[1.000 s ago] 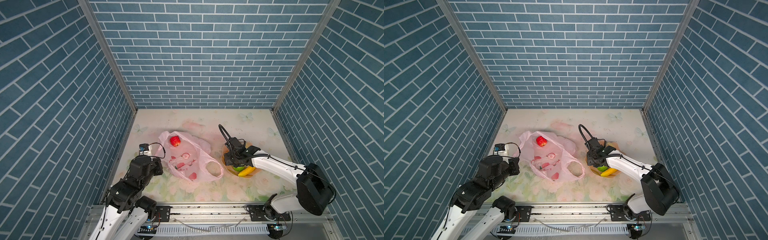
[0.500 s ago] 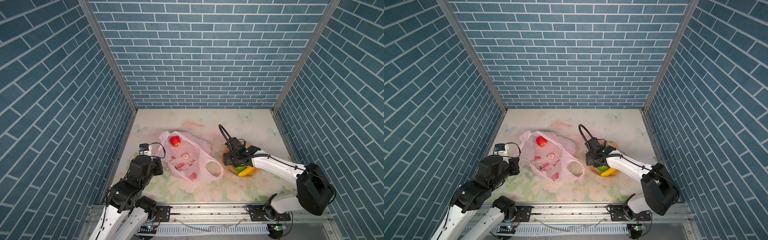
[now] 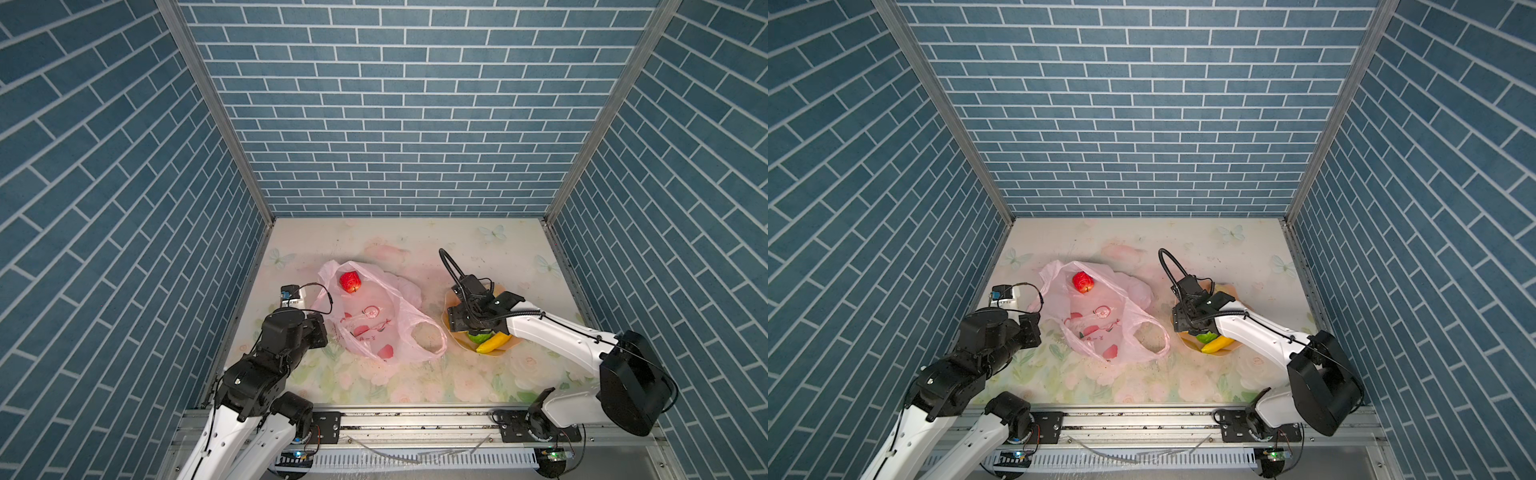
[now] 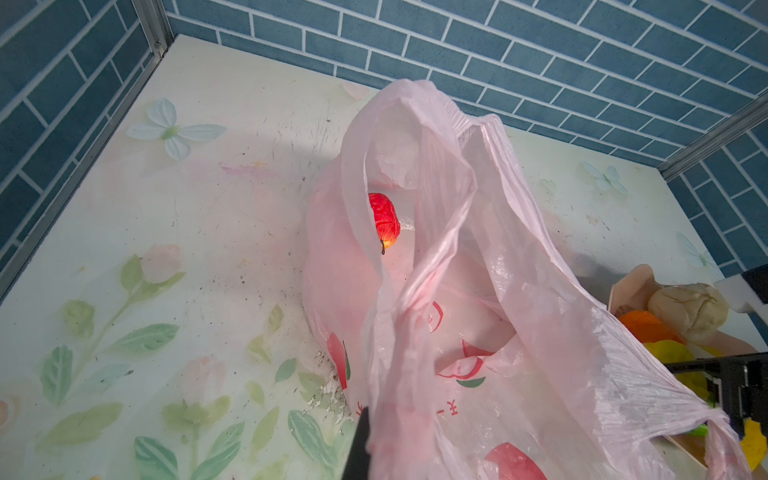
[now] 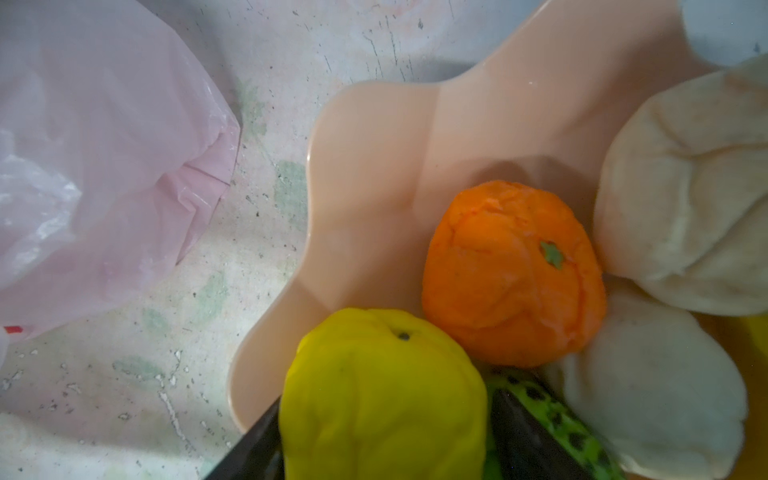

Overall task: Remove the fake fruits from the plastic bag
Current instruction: 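Lower the yellow fruit into the peach bowl and open the right gripper, then move the right gripper back over the bag opening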

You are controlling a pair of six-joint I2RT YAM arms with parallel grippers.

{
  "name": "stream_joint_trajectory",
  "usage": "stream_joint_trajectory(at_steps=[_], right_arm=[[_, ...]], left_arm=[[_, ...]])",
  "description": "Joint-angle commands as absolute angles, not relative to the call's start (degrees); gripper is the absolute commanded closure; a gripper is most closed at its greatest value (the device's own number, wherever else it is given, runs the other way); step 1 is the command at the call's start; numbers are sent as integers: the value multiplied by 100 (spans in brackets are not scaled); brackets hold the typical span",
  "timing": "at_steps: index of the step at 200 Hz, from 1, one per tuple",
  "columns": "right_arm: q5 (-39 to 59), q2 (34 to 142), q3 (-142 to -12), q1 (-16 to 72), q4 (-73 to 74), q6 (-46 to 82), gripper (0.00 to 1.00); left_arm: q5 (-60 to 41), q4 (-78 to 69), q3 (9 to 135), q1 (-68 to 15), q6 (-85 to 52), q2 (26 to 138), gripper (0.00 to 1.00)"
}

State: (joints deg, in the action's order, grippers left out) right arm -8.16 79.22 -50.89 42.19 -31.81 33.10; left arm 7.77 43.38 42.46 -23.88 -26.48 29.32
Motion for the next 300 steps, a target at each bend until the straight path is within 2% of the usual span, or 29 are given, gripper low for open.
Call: stream_joint_trajectory(at_steps=[1,27,43,54,68,111,133,180,229,300], right_arm=[[-1025,7629,-5434,4192,-3583,3248,24],[-1057,7381,-5566,4193,-3788,3102,23],[-1070,7269,-5700,4205,-3895,2916,28],[-1102,7211,-5816,4236,-3928,2792,32],[-1116,7172,-5989,4315,-3896,2638,44],[-1443,7460,-6917,5000,-3783,2054,60],[-1239,7514,-7189,5060,-3464,1881,73],[-374,7980,-7828,5381,-2871,1571,86],[202,9139,-8696,5907,-2862,1109,92],[737,10505,-9484,6284,-3208,625,94]], left_arm=[[749,4154,4218,-2388,-2571,2996,96],[696,4075,4265,-2384,-2559,3146,96],[647,4013,4317,-2383,-2546,3273,96],[607,3979,4356,-2387,-2545,3341,96],[554,3934,4360,-2390,-2559,3407,96],[503,4015,4392,-2383,-2615,3496,96],[501,4123,4415,-2382,-2593,3495,96],[422,4408,4532,-2383,-2476,3488,96],[545,4621,4770,-2382,-2320,3786,96],[605,4397,5143,-2379,-2124,4328,96]])
